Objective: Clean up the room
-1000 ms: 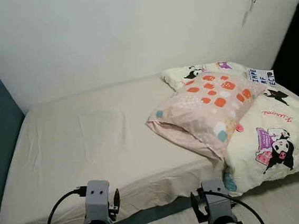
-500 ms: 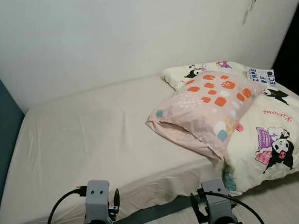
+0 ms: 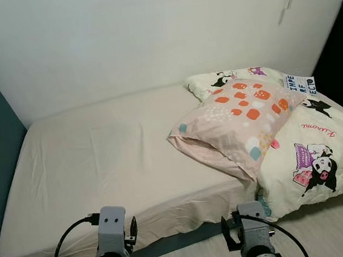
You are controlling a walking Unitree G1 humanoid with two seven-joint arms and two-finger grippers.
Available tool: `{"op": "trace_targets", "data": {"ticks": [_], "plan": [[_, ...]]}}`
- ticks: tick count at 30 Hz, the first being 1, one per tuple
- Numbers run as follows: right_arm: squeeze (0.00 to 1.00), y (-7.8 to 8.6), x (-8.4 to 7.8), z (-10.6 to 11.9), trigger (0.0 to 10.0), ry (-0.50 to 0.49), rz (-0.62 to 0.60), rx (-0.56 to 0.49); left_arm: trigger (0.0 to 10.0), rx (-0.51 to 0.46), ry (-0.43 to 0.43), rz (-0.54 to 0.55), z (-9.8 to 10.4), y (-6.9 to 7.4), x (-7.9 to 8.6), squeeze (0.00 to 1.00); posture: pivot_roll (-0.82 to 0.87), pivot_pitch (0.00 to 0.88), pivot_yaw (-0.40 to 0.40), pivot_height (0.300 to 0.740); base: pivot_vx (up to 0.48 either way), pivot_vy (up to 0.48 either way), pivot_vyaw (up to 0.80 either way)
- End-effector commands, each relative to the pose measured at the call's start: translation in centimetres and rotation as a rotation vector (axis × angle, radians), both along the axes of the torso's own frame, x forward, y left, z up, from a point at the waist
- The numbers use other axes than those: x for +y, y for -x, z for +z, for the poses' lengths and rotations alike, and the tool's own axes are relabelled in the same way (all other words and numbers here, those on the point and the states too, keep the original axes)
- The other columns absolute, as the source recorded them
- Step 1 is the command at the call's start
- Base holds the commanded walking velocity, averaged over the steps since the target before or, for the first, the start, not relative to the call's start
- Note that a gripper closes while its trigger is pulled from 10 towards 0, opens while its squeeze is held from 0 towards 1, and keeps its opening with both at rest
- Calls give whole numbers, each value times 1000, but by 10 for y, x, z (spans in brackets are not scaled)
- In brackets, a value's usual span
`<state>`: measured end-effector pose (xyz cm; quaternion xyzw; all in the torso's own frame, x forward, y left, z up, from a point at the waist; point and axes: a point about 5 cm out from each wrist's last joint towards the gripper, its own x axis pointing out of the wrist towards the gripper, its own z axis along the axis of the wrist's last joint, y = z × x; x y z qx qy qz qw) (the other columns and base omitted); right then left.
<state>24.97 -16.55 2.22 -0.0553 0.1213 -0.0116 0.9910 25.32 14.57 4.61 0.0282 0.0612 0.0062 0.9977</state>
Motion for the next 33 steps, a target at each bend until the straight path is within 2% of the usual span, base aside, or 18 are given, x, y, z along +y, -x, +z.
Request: {"op": "trace_targets", "data": {"ticks": [1, 5, 10, 19, 33], "plan": [[0, 4, 0, -3, 10000, -14, 3, 15, 10000, 28, -1, 1, -5, 2, 0, 0, -48, 164, 9, 740, 0, 0, 0], [0, 4, 0, -3, 10000, -14, 5, 15, 10000, 27, -1, 1, -5, 2, 0, 0, -48, 164, 9, 740, 0, 0, 0], [0, 1, 4, -5, 10000, 33, 11, 37, 10000, 37, -10, 0, -7, 5, 1, 0, -41, 168, 15, 740, 0, 0, 0], [0, 3, 6, -5, 10000, 9, 7, 25, 10000, 41, -14, 2, -8, 6, 3, 0, -36, 158, 11, 740, 0, 0, 0], [0, 1, -3, -7, 10000, -9, -60, 42, 10000, 56, -24, -3, -13, 8, 2, 0, -42, 140, 8, 740, 0, 0, 0]]}}
